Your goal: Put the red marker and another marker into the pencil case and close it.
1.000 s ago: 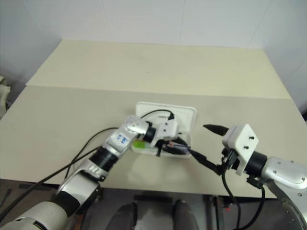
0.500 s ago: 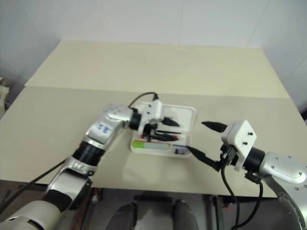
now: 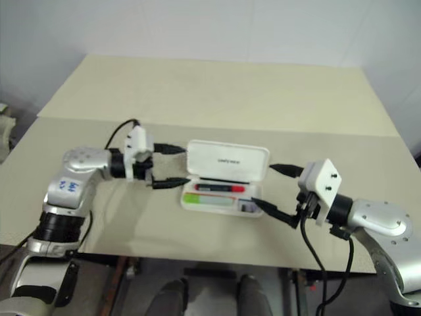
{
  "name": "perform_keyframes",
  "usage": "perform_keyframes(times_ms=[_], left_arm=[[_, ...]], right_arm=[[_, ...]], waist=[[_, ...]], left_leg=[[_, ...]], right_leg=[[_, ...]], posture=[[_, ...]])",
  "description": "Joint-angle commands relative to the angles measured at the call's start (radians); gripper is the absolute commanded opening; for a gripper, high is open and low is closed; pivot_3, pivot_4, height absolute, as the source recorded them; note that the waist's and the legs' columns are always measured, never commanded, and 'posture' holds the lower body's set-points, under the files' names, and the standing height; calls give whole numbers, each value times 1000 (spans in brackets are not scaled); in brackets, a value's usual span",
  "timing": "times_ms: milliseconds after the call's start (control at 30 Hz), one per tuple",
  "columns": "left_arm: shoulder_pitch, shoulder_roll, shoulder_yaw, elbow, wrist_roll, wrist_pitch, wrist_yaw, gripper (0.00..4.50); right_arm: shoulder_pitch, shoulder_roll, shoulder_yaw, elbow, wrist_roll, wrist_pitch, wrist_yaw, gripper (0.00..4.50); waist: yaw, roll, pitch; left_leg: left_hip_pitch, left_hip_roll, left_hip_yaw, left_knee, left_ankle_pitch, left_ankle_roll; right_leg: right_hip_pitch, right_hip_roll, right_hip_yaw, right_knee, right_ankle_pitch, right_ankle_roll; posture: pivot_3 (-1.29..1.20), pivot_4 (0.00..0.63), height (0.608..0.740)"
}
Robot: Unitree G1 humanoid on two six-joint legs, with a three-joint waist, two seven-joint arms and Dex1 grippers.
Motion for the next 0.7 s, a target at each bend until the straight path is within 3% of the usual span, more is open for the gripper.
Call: perform_keyframes(times_ms=[33, 300, 333, 400, 700], left_arm=[[43, 41, 75, 8, -65, -73, -47, 4456], [42, 51, 139, 144, -73, -197, -25, 4456], [38, 49, 138, 157, -72, -214, -26, 4281], [35, 50, 134, 172, -72, -219, -21, 3863], [-14, 32, 101, 269, -42, -279, -8, 645]], right_arm=[[-19, 3, -10, 22, 14, -29, 36, 4500], [-57, -8, -10, 62, 3, -36, 70, 4500], [-58, -7, -10, 61, 2, -36, 70, 4500], [-56, -6, -13, 56, 2, -35, 71, 4500], [-36, -11, -62, 47, 25, -41, 84, 4500]], waist=[[0, 0, 0], [1, 0, 0], [1, 0, 0], [1, 0, 0], [1, 0, 0]], left_leg=[[0, 0, 0, 0, 0, 0], [0, 0, 0, 0, 0, 0], [0, 0, 0, 0, 0, 0], [0, 0, 0, 0, 0, 0], [0, 0, 0, 0, 0, 0]], right_leg=[[0, 0, 0, 0, 0, 0], [0, 0, 0, 0, 0, 0], [0, 0, 0, 0, 0, 0], [0, 0, 0, 0, 0, 0], [0, 0, 0, 1, 0, 0]], posture=[[0, 150, 740], [0, 150, 740], [0, 150, 740], [0, 150, 740], [0, 150, 740]])
